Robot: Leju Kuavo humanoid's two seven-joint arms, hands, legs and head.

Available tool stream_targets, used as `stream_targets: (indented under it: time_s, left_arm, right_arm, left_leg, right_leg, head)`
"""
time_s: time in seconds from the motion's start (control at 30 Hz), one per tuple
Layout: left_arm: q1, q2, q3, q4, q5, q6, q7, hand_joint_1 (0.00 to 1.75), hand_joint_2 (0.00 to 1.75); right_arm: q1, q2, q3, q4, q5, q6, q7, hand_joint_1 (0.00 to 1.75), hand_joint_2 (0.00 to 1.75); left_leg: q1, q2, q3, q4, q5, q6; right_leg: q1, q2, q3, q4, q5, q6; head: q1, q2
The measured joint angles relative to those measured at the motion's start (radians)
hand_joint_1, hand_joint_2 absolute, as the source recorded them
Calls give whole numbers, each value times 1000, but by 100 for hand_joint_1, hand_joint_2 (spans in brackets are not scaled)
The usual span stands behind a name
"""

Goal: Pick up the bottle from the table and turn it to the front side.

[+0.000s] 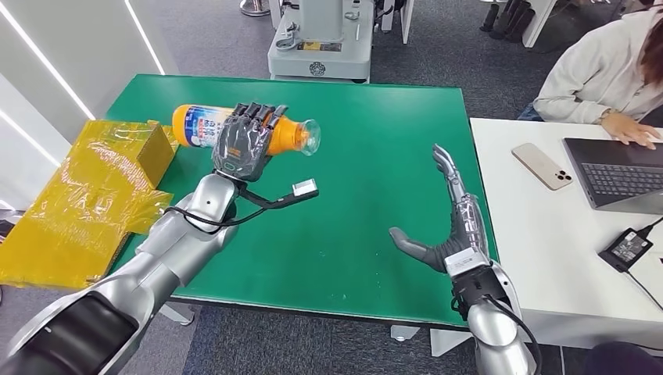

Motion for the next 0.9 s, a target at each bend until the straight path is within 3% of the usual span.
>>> stream_targets:
  time_s: [0.53,0.9]
  left_arm:
    - [-46,144,-273,141,-1,-9,195,175,175]
    - [-54,216,-324,170,1,-15,175,175,175]
  right_arm:
    - [72,-6,-30,-45,17,-22,-26,0,175]
    - [117,-7,-68,-76,36,-19,-31,0,175]
  left_leg:
    - [0,0,0,-1,0,0]
    - [0,1,0,-1,0,-1]
  right_leg:
    - [0,0,-1,0,0,0]
    - [0,1,-1,0,0,0]
  head:
    - [0,0]
    - [0,0]
